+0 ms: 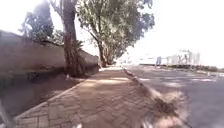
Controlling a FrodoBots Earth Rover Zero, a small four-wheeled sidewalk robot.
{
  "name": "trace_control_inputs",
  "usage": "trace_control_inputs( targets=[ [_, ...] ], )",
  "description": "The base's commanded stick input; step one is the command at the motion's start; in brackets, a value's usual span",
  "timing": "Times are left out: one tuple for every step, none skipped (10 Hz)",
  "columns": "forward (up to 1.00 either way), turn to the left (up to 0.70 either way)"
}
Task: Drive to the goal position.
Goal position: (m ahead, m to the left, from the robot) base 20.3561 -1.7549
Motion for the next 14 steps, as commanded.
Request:
trace_control_inputs(
  targets=[
    [0.61, 0.00],
    [0.61, 0.00],
    [0.61, 0.00],
    [0.61, 0.00],
    [0.61, 0.00],
    [0.61, 0.00],
    [0.61, 0.00],
    [0.61, 0.00],
    [0.61, 0.00],
    [0.61, 0.00],
    [0.61, 0.00],
    [0.61, 0.00],
    [0.61, 0.00],
    [0.61, 0.00]
  ],
)
